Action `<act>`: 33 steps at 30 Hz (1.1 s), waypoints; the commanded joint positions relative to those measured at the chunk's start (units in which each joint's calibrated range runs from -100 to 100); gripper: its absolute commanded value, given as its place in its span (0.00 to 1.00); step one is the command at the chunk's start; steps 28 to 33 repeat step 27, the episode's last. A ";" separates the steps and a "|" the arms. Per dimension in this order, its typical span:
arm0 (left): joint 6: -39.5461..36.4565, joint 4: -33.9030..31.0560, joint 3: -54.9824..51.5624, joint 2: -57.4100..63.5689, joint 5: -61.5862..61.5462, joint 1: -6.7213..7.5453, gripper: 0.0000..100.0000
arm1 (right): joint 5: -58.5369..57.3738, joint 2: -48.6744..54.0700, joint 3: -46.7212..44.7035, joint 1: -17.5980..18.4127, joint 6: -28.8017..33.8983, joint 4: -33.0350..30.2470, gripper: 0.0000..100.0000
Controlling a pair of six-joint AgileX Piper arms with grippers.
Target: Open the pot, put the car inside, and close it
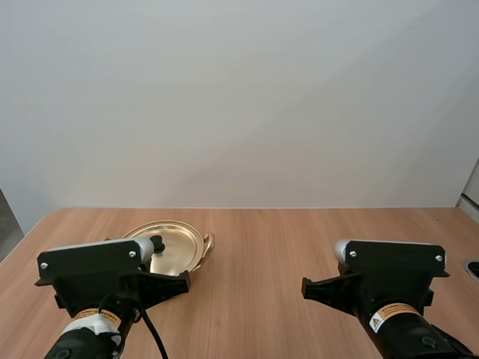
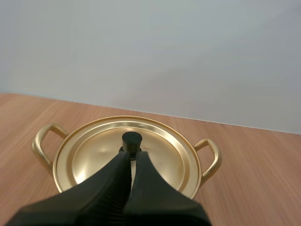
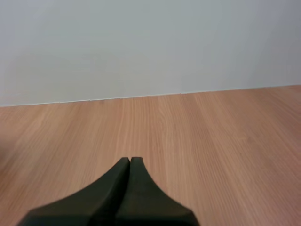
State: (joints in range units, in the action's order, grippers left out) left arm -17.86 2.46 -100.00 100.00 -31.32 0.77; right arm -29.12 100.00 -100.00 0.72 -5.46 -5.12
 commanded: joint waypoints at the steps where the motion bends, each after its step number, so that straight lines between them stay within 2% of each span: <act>1: -0.03 0.00 0.00 0.00 -0.13 -0.05 0.09 | 2.04 0.00 0.00 -0.04 -0.10 -1.45 0.00; 5: -0.03 0.00 0.00 0.00 -0.13 -0.05 0.09 | -2.83 0.00 0.00 -0.04 -0.10 -1.45 0.00; 33: -0.03 0.00 0.00 0.00 -0.13 -0.05 0.09 | -2.22 0.00 0.00 -0.04 -0.10 -2.08 0.00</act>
